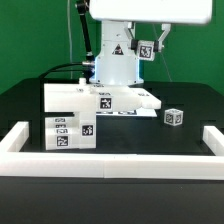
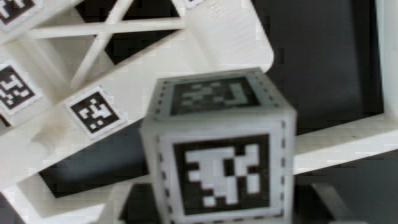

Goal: Assemble chair

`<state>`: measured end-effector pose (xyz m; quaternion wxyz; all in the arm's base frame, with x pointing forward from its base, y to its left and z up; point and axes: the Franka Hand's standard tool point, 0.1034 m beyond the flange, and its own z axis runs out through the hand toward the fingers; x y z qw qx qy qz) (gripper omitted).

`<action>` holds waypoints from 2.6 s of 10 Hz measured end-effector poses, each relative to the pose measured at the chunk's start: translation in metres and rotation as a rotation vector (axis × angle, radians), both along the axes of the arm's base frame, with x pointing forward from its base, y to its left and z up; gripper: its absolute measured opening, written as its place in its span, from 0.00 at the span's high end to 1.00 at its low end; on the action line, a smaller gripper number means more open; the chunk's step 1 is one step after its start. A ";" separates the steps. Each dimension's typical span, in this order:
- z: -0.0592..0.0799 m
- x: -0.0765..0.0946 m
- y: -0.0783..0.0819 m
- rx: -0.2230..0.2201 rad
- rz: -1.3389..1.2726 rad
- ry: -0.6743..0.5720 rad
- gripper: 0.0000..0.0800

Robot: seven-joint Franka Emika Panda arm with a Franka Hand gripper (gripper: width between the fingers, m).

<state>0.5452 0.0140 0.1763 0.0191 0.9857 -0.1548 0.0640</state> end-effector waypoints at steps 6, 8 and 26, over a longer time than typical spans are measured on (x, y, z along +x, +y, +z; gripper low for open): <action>0.005 0.026 -0.090 -0.108 0.282 0.006 0.64; 0.003 0.024 -0.086 -0.103 0.281 0.010 0.64; -0.016 0.019 -0.097 -0.079 0.175 0.009 0.64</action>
Offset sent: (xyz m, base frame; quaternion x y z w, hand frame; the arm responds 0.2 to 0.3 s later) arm 0.0280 -0.0424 0.0001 0.0189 0.0258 -0.1064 0.9938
